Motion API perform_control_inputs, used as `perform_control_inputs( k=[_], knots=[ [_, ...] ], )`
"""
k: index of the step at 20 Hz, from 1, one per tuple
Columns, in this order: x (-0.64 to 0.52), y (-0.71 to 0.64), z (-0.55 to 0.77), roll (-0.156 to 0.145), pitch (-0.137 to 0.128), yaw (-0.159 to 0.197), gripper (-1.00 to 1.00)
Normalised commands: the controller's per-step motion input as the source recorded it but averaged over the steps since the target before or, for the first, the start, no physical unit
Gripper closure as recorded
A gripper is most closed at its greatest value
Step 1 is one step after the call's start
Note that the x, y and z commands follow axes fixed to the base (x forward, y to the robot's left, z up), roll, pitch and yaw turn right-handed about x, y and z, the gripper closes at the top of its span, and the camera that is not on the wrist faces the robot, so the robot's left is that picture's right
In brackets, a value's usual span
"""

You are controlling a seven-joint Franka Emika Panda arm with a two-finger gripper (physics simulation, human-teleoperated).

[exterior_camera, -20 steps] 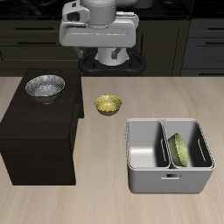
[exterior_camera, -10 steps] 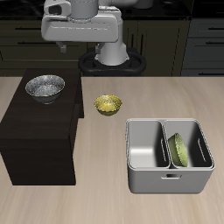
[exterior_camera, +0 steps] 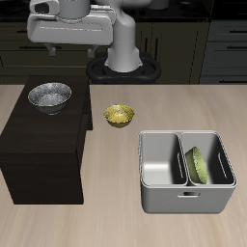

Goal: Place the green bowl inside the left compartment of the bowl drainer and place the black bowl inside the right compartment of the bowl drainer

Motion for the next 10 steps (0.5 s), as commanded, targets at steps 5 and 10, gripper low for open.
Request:
perform_control_inputs(
  k=[5,10],
  knots=[
    [-0.03,-0.10,0.11,0.032,-0.023,0.051,-1.00],
    [0.00,-0.05,0.11,0.022,-0.023,0.008,-1.00]
  ],
)
